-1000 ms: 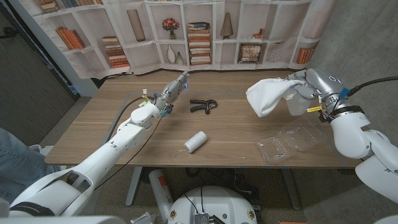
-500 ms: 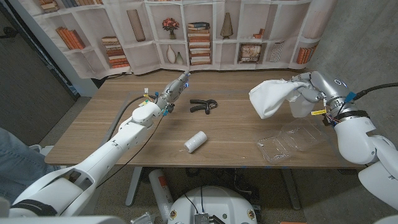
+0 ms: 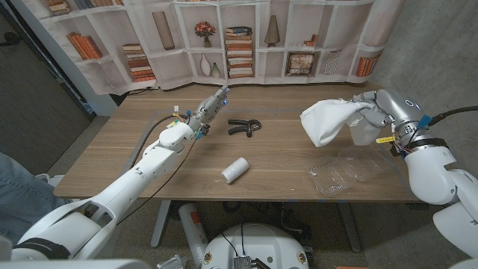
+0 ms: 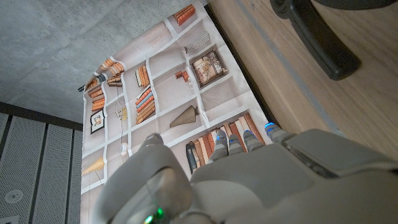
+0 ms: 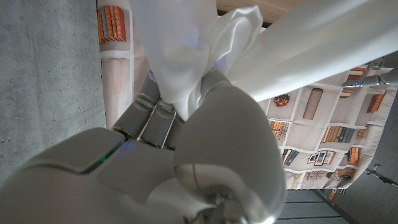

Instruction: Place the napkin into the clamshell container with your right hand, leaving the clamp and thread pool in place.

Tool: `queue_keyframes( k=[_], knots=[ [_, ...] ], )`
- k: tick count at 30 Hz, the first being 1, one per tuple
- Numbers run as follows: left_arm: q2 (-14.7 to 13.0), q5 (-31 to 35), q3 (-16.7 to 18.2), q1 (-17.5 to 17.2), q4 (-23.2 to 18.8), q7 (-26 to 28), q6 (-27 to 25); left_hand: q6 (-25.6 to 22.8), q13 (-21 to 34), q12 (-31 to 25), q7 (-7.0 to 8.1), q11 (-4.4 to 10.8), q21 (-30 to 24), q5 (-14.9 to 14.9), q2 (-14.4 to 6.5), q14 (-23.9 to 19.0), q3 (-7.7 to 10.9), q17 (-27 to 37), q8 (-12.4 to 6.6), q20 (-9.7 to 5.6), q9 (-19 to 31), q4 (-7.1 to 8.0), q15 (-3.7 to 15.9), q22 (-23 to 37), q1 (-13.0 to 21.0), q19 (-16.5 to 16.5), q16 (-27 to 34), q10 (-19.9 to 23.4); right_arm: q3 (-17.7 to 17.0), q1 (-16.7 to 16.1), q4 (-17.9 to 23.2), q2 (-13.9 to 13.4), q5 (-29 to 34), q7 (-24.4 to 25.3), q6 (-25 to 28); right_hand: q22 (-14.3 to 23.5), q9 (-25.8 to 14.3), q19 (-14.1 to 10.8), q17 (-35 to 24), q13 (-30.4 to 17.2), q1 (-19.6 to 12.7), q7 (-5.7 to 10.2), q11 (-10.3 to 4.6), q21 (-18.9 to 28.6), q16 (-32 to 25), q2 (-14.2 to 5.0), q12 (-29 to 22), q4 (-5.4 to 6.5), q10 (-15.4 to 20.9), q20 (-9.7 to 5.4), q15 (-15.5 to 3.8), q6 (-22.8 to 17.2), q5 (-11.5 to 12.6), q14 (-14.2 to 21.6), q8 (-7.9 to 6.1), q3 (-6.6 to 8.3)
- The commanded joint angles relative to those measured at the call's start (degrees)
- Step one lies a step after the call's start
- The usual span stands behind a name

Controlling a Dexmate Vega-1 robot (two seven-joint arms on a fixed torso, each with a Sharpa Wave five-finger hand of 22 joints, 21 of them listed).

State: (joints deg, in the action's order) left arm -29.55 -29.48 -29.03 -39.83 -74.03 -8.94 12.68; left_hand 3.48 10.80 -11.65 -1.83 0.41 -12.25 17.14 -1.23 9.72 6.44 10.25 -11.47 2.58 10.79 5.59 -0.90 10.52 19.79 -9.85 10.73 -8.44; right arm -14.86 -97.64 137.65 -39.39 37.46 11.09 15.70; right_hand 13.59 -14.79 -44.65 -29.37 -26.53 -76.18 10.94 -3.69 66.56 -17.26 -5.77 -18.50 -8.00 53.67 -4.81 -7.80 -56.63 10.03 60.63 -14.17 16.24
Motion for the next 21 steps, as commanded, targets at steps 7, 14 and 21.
queue_keyframes(
  k=[7,14,21],
  knots=[
    [0.04,1.04,-0.98,0.75,-1.21,0.76,-1.89,-0.14,0.06,-0.10,-0.23,0.06,0.28,-0.19,-0.55,3.01,-0.28,0.25,-0.02,0.55,0.12,0.07,-0.45,0.25,0.15,-7.51,0.01,-0.44,-1.12,-2.69,-1.56,4.20,2.07,3.21,-4.29,-0.74,-0.21,0.21,-0.23,-0.28,-0.31,-0.08,-4.93,0.76,0.07,-1.34,0.48,-0.19,5.79,-8.43,-5.21,-0.32,0.12,3.31,0.17,0.77],
    [-0.56,1.73,-1.40,0.60,-3.24,1.92,-4.13,-0.09,0.06,-0.08,-0.14,0.09,0.29,-0.21,-0.57,3.02,-0.33,0.25,0.01,0.55,0.12,0.07,-0.47,0.25,0.17,-7.54,0.01,-0.50,-0.96,-3.90,-2.35,4.73,4.51,4.48,-4.74,-1.16,-0.29,0.36,-0.26,-0.55,-0.06,-0.02,-5.02,1.04,0.14,-1.37,0.60,-0.13,5.99,-8.45,-5.07,-0.37,0.13,3.34,0.15,0.89],
    [-0.55,1.92,-1.66,0.77,-3.90,2.32,-5.18,-0.12,0.06,-0.08,-0.14,0.19,0.29,-0.23,-0.60,3.04,-0.39,0.25,0.00,0.56,0.12,0.07,-0.45,0.25,0.19,-7.55,0.00,-0.50,-1.10,-4.45,-3.11,6.01,4.28,5.97,-6.00,-1.44,-0.20,0.42,-0.26,-0.64,0.19,-0.05,-5.26,1.24,0.20,-1.46,0.84,-0.07,6.02,-8.45,-5.06,-0.51,0.12,3.39,0.18,1.04]
  ],
)
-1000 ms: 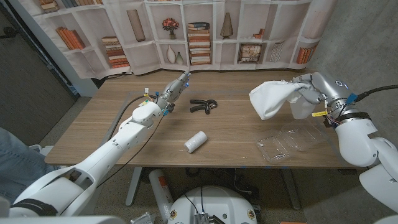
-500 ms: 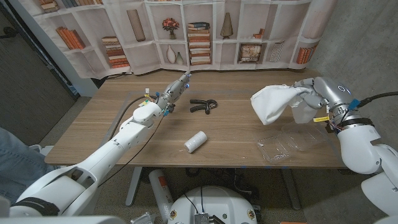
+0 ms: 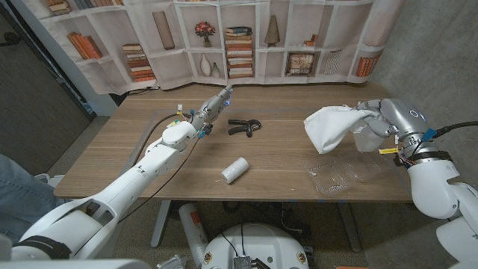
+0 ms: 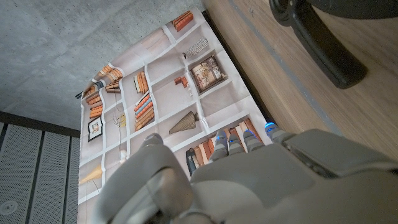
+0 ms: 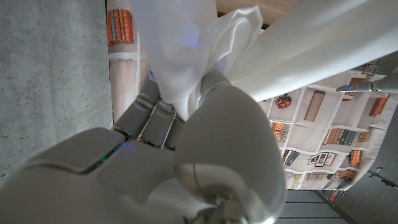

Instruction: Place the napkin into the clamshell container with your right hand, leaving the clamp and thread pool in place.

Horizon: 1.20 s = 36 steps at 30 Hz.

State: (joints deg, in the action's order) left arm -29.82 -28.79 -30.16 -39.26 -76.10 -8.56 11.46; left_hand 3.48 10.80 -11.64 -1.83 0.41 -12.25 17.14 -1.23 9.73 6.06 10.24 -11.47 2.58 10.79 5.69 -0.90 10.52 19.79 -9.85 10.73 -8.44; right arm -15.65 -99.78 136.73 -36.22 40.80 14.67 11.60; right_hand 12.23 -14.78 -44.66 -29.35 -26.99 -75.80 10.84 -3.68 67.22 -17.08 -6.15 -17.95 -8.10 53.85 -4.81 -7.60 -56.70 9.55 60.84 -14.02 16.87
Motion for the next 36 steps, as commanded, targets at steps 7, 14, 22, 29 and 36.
queue_keyframes(
  k=[7,14,22,29,36],
  knots=[
    [-0.37,1.54,-0.82,0.61,-2.45,2.20,-5.03,-0.12,0.06,-0.09,-0.18,0.14,0.29,-0.24,-0.62,3.07,-0.05,0.25,0.00,0.55,0.12,-0.03,-0.49,0.25,0.21,-7.56,-0.01,-0.47,-0.07,-2.54,-3.78,3.79,0.05,3.68,-2.61,-0.36,-0.24,0.48,-0.30,-0.30,0.03,0.13,-4.71,0.75,0.10,-1.17,0.55,0.00,5.94,-8.46,-5.24,-0.51,0.57,3.16,0.03,0.67],
    [-0.45,1.71,-0.94,0.73,-2.98,2.34,-5.41,-0.18,0.06,-0.08,-0.20,0.10,0.29,-0.25,-0.64,3.08,-0.10,0.25,-0.02,0.53,0.12,-0.03,-0.48,0.25,0.22,-7.55,-0.01,-0.50,-0.09,-3.08,-4.23,4.11,-0.22,4.65,-2.92,-0.50,-0.26,0.52,-0.34,-0.45,0.27,-0.06,-4.99,0.85,0.11,-1.22,0.64,0.03,6.19,-8.47,-5.22,-0.59,0.54,3.20,0.01,0.82],
    [-0.08,1.79,-1.30,1.50,-1.95,1.74,-5.55,-0.15,0.06,-0.08,-0.19,0.10,0.28,-0.26,-0.66,3.09,-0.16,0.25,0.00,0.56,0.12,-0.03,-0.44,0.25,0.24,-7.55,-0.01,-0.51,0.34,-3.88,-4.49,5.06,-0.66,5.85,-2.53,-0.60,-0.24,0.54,-0.38,-0.40,0.52,-0.04,-4.90,0.94,0.09,-1.23,0.93,0.04,6.26,-8.47,-5.20,-0.68,0.54,3.33,0.01,0.99],
    [0.57,1.87,-1.79,2.45,-0.26,0.81,-5.35,-0.16,0.06,-0.08,-0.22,0.06,0.27,-0.27,-0.68,3.10,-0.22,0.25,0.00,0.57,0.12,-0.03,-0.48,0.25,0.26,-7.54,-0.01,-0.50,0.83,-3.83,-4.84,5.05,-1.72,5.80,-2.17,-0.67,-0.25,0.48,-0.42,-0.55,0.72,-0.05,-4.84,1.02,0.07,-1.26,1.08,0.04,6.26,-8.47,-5.15,-0.76,0.52,3.45,0.01,1.16],
    [0.63,2.11,-1.96,2.86,-0.10,0.63,-5.44,-0.17,0.06,-0.06,-0.19,0.05,0.26,-0.28,-0.70,3.12,-0.26,0.25,-0.01,0.55,0.12,-0.03,-0.49,0.25,0.27,-7.52,-0.02,-0.57,0.93,-3.60,-5.35,5.02,-2.92,5.97,-1.71,-0.73,-0.21,0.51,-0.43,-0.80,0.94,-0.09,-5.17,0.99,0.09,-1.35,1.04,0.08,6.50,-8.48,-5.09,-0.75,0.46,3.45,0.06,1.35]
  ],
)
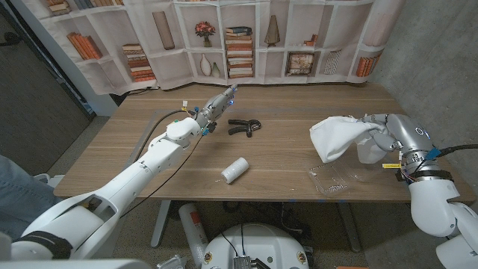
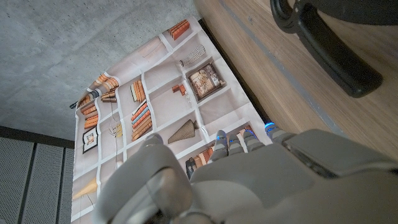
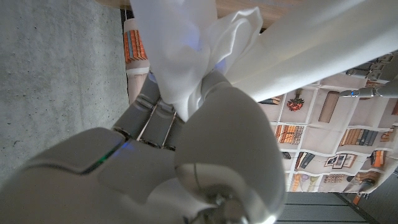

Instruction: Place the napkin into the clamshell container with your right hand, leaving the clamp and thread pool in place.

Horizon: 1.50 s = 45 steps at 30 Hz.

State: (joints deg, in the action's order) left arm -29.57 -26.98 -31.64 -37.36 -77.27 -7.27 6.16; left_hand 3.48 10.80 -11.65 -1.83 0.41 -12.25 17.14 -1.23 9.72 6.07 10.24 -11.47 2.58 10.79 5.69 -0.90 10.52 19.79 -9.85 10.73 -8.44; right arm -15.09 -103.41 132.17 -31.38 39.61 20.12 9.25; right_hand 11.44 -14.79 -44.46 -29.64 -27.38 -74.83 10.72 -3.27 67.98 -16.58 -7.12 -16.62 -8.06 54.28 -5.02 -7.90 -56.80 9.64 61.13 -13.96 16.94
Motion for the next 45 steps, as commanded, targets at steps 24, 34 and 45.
queue_keyframes(
  k=[24,34,45],
  knots=[
    [-0.68,0.36,0.44,-0.28,-1.45,0.64,0.14,1.02,0.07,-0.10,0.37,0.02,0.23,-0.31,-0.81,2.99,-0.45,0.25,0.43,0.50,0.12,-0.05,-0.51,0.25,0.37,-7.45,0.04,-0.47,1.05,0.36,-3.56,-0.51,-6.14,2.31,1.24,-0.08,-0.18,-0.07,-0.36,-0.87,0.67,0.46,-5.57,0.02,-0.46,-0.29,0.31,-0.17,6.74,-8.28,-4.83,-1.04,0.33,3.40,0.02,2.38],
    [-0.79,0.39,0.45,-0.34,-1.80,0.76,-0.08,0.87,0.07,-0.14,0.33,0.08,0.22,-0.32,-0.84,3.00,-0.53,0.25,0.33,0.48,0.13,-0.06,-0.50,0.25,0.40,-7.43,0.03,-0.38,2.14,0.72,-5.09,-1.16,-7.75,3.16,1.19,-0.08,-0.22,-0.12,-0.43,-0.96,1.05,0.48,-5.38,-0.13,-0.44,-0.24,0.70,-0.16,6.74,-8.28,-4.77,-1.16,0.31,3.44,0.02,2.80],
    [-1.12,0.22,0.81,-0.79,-2.30,1.22,-0.20,0.76,0.07,-0.12,0.32,0.08,0.24,-0.34,-0.88,3.00,-0.62,0.25,0.25,0.51,0.13,-0.07,-0.52,0.25,0.44,-7.48,0.03,-0.41,2.85,1.02,-5.85,-2.32,-9.25,3.51,1.85,-0.08,-0.20,-0.21,-0.51,-1.05,1.28,0.45,-5.40,-0.27,-0.41,-0.16,0.91,-0.21,6.94,-8.28,-4.79,-1.31,0.31,3.38,0.04,3.14]
  ],
)
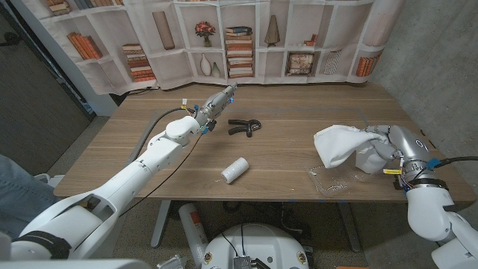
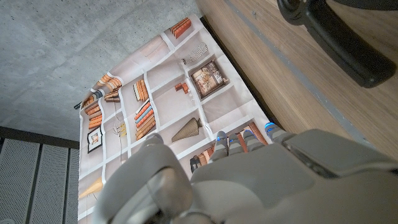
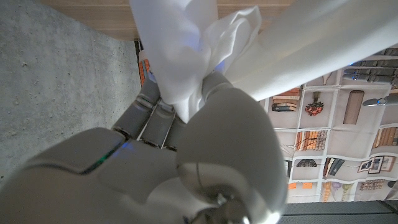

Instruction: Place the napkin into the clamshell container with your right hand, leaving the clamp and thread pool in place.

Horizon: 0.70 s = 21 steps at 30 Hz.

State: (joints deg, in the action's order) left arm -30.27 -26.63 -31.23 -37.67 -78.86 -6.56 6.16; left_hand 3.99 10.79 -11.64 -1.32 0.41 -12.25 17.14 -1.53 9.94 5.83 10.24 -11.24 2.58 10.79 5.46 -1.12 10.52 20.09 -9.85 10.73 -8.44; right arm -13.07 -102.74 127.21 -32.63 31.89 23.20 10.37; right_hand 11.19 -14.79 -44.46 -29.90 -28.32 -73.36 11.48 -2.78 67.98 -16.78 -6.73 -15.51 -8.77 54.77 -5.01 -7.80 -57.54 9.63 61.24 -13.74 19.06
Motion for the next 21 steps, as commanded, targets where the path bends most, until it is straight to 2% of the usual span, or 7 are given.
queue_keyframes(
  k=[1,17,18,20,21],
  knots=[
    [-0.46,-0.13,0.41,-0.54,-0.75,0.55,-0.23,0.26,0.07,-0.13,-0.16,0.10,0.24,-0.34,-0.59,2.78,-0.40,0.25,0.02,0.51,0.13,0.17,-0.30,0.25,0.15,-7.47,0.03,-0.39,0.86,0.33,-0.97,-1.20,-1.70,0.44,0.68,0.18,-0.18,-0.20,-0.26,-0.20,-0.18,-0.29,-6.01,-0.27,-0.21,-0.53,-0.22,0.48,6.40,-8.28,-4.92,-0.60,0.32,3.27,-0.18,1.04],
    [-0.95,-0.02,0.29,-1.23,-1.70,0.93,-0.96,0.17,0.07,-0.11,-0.21,0.11,0.25,-0.36,-0.66,2.79,-0.51,0.25,-0.05,0.55,0.13,0.16,-0.28,0.25,0.21,-7.50,0.02,-0.43,1.71,0.60,-2.82,-1.86,-4.99,1.50,0.39,0.20,-0.23,-0.23,-0.34,-0.33,0.12,-0.43,-6.02,-0.37,-0.17,-0.45,0.10,0.43,6.49,-8.28,-4.91,-0.62,0.31,3.26,-0.13,1.46],
    [-0.99,-0.04,0.31,-1.28,-1.73,0.95,-1.01,0.15,0.07,-0.11,-0.21,0.13,0.25,-0.36,-0.66,2.80,-0.52,0.25,-0.06,0.55,0.13,0.16,-0.27,0.25,0.21,-7.50,0.02,-0.44,1.84,0.68,-2.96,-1.97,-5.18,1.49,0.43,0.21,-0.26,-0.30,-0.38,-0.28,0.07,-0.44,-5.55,-0.36,-0.20,-0.28,0.11,0.33,6.56,-8.31,-4.95,-0.61,0.30,3.25,-0.14,1.41],
    [-1.13,-0.07,0.32,-1.38,-1.87,0.92,-1.14,0.16,0.07,-0.12,-0.16,0.04,0.25,-0.37,-0.67,2.79,-0.54,0.25,-0.06,0.56,0.13,0.15,-0.31,0.25,0.22,-7.51,0.02,-0.40,2.11,0.84,-3.25,-2.25,-5.47,1.48,0.44,0.20,-0.17,-0.27,-0.35,-0.49,0.07,-0.50,-5.75,-0.40,-0.07,-0.29,0.12,0.32,6.40,-8.29,-4.90,-0.67,0.32,3.00,-0.08,1.52],
    [-1.19,-0.07,0.34,-1.43,-1.95,0.93,-1.18,0.16,0.07,-0.12,-0.20,0.03,0.25,-0.37,-0.67,2.80,-0.55,0.25,-0.06,0.56,0.13,0.15,-0.29,0.25,0.22,-7.52,0.02,-0.42,2.27,0.94,-3.31,-2.38,-5.61,1.42,0.62,0.19,-0.27,-0.19,-0.36,-0.57,0.14,-0.49,-5.39,-0.46,-0.05,-0.36,0.17,0.37,6.33,-8.28,-4.87,-0.63,0.33,2.97,-0.11,1.60]
  ],
)
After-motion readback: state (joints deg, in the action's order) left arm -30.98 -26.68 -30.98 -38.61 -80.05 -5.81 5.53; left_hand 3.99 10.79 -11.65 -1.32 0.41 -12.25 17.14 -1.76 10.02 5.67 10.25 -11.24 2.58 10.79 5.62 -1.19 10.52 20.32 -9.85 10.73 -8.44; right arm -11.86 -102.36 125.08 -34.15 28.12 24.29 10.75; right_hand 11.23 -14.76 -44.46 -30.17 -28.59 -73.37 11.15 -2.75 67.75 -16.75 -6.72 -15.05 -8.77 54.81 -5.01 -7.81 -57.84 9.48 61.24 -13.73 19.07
